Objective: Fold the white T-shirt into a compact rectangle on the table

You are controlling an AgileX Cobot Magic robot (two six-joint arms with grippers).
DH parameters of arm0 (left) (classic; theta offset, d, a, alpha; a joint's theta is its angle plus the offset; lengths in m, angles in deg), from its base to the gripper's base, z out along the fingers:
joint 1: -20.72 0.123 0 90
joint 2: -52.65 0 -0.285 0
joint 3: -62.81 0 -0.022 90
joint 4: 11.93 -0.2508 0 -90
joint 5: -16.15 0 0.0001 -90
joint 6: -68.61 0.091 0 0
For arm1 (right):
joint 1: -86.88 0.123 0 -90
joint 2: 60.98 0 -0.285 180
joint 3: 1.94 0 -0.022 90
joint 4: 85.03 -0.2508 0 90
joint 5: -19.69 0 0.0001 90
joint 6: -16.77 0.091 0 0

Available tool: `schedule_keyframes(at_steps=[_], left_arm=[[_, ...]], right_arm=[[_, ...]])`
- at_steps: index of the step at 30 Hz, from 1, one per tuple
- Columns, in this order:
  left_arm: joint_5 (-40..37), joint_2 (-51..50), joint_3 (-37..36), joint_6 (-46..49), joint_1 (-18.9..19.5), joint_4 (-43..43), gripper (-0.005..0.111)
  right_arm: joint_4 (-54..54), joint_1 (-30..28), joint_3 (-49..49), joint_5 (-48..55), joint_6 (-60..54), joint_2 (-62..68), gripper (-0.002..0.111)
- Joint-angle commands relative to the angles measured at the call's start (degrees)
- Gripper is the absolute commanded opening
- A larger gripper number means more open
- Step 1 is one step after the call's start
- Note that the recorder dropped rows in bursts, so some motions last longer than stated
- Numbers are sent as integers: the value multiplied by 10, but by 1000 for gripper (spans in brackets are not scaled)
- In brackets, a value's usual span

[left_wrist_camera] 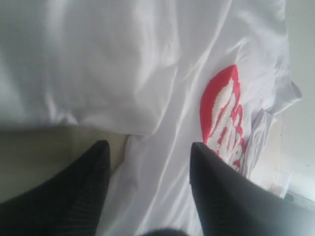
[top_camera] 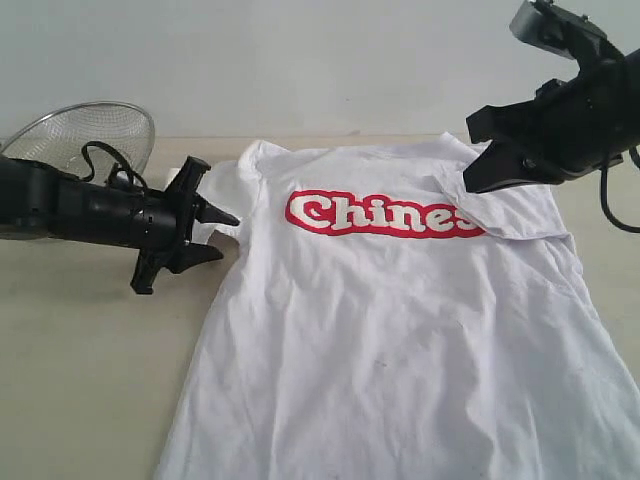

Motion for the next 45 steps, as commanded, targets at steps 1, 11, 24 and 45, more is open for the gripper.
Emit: schedule_keyframes(at_steps=[1,11,24,45], left_arm=[[44,0,4,-6,-3,2,47],[48,0,14,-6,-3,2,47],[53,-2,14,-6,-12,2,35],[53,-2,14,7,-12,2,16]], right_arm=[[2,0,-1,0,-5,-6,0],[0,0,-1,0,-5,-6,0],[0,0,-1,6,-5,-6,0],[-1,0,-1,10,-5,-6,0]])
